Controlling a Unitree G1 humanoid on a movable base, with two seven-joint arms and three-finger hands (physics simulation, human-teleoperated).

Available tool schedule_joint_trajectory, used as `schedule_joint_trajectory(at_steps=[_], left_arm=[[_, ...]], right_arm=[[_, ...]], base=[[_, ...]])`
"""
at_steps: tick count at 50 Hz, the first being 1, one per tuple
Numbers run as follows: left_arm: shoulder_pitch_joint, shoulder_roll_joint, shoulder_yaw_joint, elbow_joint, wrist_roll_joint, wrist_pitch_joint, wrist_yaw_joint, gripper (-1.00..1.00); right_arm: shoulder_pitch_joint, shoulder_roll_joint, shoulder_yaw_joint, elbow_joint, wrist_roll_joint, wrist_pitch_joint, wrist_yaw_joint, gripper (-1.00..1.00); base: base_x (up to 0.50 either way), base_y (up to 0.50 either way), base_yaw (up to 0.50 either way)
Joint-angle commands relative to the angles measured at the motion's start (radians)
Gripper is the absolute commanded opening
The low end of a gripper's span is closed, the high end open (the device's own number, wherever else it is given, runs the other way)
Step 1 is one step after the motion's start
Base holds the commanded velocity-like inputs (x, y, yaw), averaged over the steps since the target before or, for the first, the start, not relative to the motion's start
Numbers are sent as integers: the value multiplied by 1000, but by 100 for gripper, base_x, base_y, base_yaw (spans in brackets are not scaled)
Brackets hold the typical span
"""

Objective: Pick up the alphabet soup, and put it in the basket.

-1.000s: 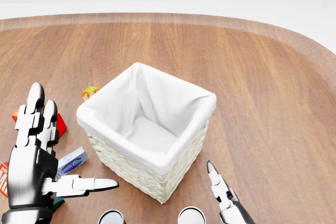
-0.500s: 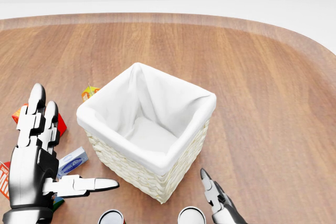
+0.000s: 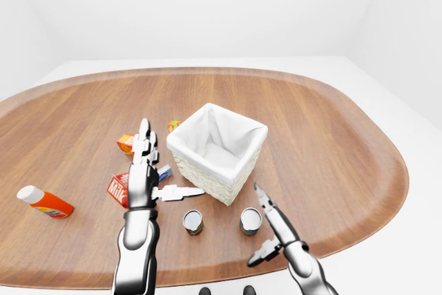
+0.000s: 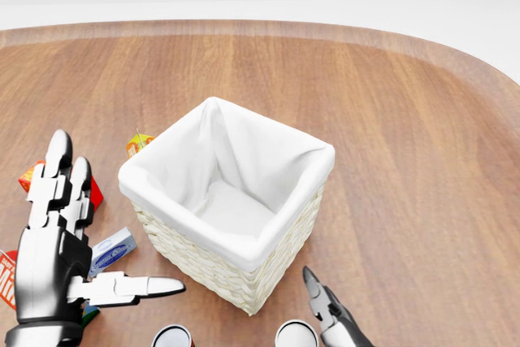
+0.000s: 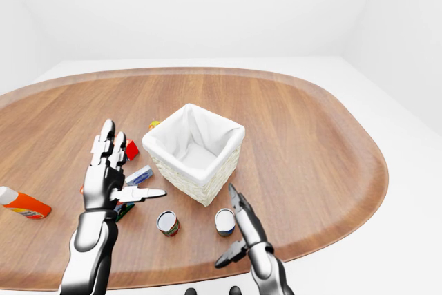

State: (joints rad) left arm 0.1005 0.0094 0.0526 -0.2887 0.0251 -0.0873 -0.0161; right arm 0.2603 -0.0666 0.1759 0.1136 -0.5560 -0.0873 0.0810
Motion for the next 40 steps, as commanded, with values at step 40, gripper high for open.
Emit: schedule_joint_trajectory(at_steps=[40], left_arm=[[2,0,-4,2,3,0,1,100]], right_arm=[[-98,22,-18,193,22,0,24,100]], base=[[0,0,0]])
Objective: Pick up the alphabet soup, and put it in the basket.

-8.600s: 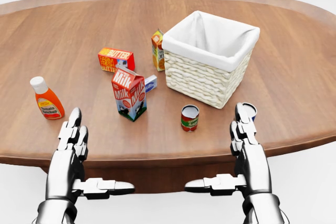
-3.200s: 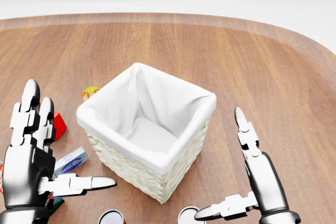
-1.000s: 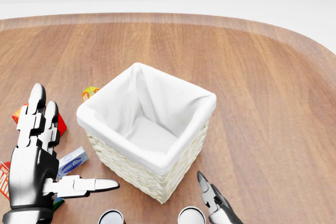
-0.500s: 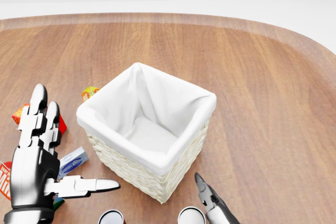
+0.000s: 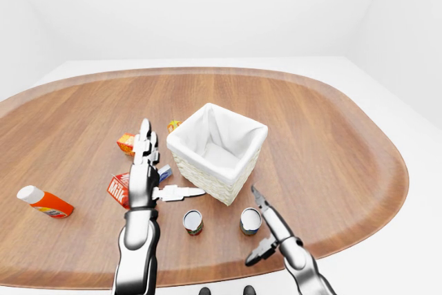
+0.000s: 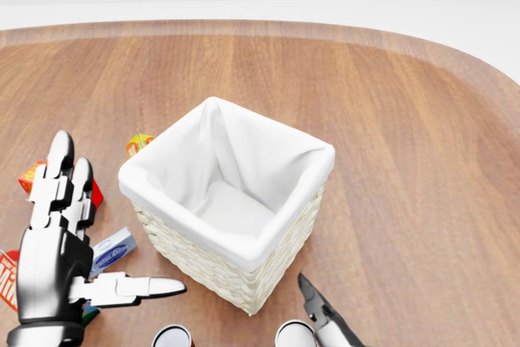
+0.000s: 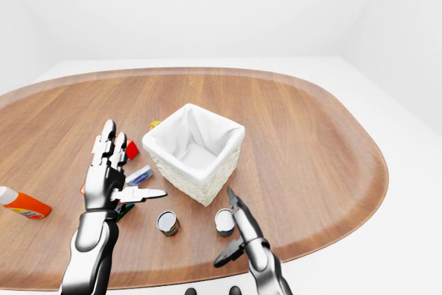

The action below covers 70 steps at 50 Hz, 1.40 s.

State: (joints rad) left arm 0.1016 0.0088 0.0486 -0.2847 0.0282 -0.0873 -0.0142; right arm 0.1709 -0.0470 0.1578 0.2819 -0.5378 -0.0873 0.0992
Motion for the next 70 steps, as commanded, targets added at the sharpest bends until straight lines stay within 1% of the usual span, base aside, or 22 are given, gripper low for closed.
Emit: schedule_joint_trajectory(at_steps=[1,28,29,30,31,32,58,69,70], left_arm=[[1,0,0,-3,0,0,-1,100],[-1,1,0,-2,0,0,-2,100],[-1,0,0,-3,0,0,-2,100],[0,0,0,-3,0,0,-3,100],[-1,0,0,-2,0,0,-2,100],[-2,1,0,2,0,0,-3,100],[-4,1,5,7,-6,0,-4,100],[2,0,2,-2,-4,0,-5,100],[1,0,2,1,-5,0,-4,100]], right_arm=[[-9,2,0,25,4,0,6,100],[-13,2,5,54,5,0,21,100],[-11,3,5,50,5,0,24,62],[-9,3,6,46,4,0,25,-12],[-9,3,5,46,4,0,25,-68],[-10,3,5,49,5,0,25,-100],[-17,3,0,64,9,0,21,-100],[5,0,4,3,-2,0,19,-100],[19,0,6,-28,-3,0,25,-100]], base=[[0,0,0],[0,0,0],[0,0,0],[0,0,0],[0,0,0],[0,0,0],[0,0,0],[0,0,0],[0,0,0]])
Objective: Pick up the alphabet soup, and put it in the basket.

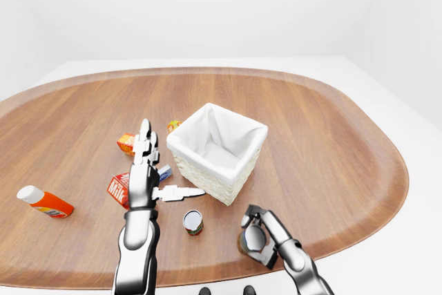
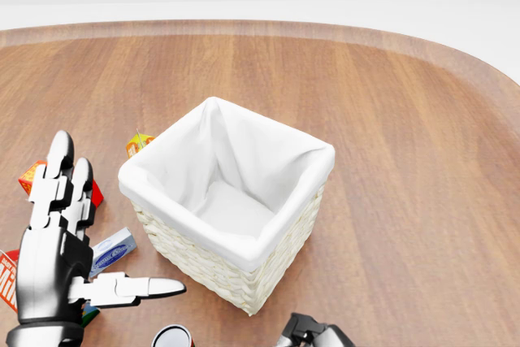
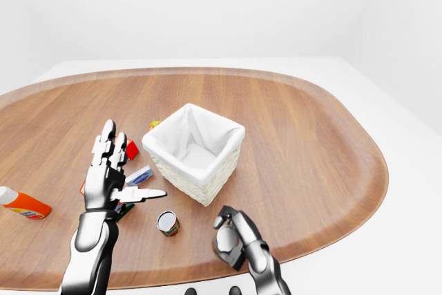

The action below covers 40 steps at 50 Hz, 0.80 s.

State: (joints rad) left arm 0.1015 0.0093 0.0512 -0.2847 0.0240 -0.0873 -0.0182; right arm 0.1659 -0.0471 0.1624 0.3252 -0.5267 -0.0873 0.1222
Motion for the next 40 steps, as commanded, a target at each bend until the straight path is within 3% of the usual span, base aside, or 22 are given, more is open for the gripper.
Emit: schedule_joint_trajectory(at_steps=[1,9,20,22,27,40], left_arm=[[1,0,0,0,0,0,0,100],[3,-1,-3,-8,2,0,0,100],[2,0,-2,-4,2,0,0,100],[5,-1,-4,-14,3,0,1,100],[0,0,-1,-4,2,0,1,100],[3,-1,-3,-6,3,0,2,100]], right_arm=[[31,0,3,-92,-11,0,7,-100],[77,-4,8,-230,22,2,42,-100],[115,-16,7,-379,46,63,61,-100],[113,-20,6,-380,40,62,53,-100],[119,-19,-15,-453,59,99,75,-100],[132,-15,-40,-542,71,123,89,-100]], base=[[0,0,0],[0,0,0],[0,0,0],[0,0,0],[0,0,0],[0,0,0]])
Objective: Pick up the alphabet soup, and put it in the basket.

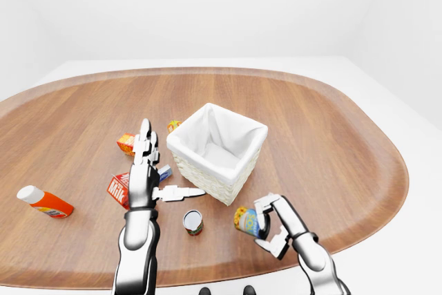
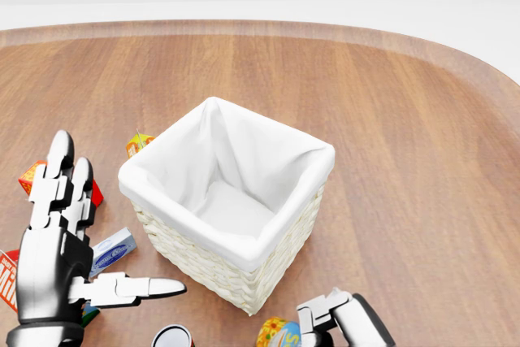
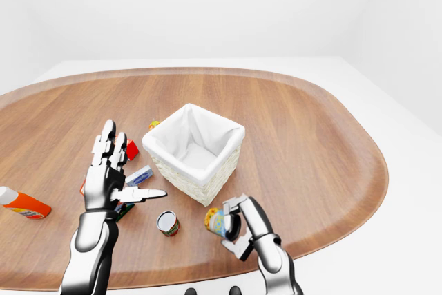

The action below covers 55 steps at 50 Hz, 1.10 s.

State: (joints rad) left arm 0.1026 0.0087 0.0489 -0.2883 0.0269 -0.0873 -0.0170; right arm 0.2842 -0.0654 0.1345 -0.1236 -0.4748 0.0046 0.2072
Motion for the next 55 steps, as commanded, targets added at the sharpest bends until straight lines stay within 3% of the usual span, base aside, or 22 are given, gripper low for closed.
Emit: schedule_joint_trajectory(at_steps=[1,7,55], left_arm=[[-1,0,0,3,0,0,1,100],[-2,0,0,7,1,0,2,100],[-2,0,-3,19,5,0,3,100]], right_arm=[[19,4,-12,-118,21,41,10,-100],[39,2,-17,-217,34,83,33,-100],[110,7,-43,-607,62,83,125,-100]], base=[[0,0,0],[0,0,0],[0,0,0]])
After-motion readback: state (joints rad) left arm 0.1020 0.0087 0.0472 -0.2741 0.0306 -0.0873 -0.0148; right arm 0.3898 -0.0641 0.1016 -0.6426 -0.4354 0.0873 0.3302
